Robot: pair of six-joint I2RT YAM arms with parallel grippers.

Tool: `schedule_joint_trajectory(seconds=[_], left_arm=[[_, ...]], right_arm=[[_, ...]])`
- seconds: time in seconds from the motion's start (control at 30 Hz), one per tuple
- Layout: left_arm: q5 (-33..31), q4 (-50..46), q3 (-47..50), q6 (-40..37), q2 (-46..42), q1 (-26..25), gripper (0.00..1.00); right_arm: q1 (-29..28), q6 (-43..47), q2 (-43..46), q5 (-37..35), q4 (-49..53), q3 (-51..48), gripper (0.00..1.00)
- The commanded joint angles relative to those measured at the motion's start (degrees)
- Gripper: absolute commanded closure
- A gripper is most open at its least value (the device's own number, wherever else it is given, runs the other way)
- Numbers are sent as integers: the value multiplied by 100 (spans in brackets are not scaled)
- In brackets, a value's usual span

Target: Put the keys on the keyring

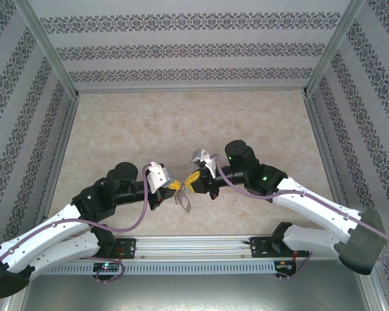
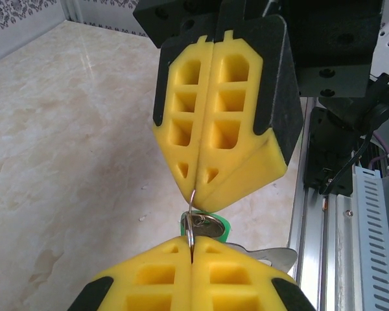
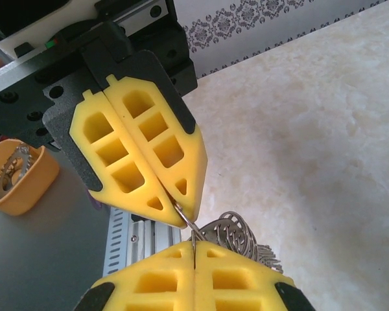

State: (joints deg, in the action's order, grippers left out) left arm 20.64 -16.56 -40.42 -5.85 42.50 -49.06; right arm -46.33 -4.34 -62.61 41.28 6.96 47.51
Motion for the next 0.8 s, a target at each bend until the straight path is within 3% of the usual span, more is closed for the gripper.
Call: schedule_joint_trajectory(seconds=[0.0, 0.77], left_arm=[[165, 324, -138, -118, -66, -86, 100], [183, 294, -176, -180, -89, -113, 100]], right_arm=[[102, -62, 32, -41, -184, 65, 100], [418, -352, -231, 19, 28, 204, 100]])
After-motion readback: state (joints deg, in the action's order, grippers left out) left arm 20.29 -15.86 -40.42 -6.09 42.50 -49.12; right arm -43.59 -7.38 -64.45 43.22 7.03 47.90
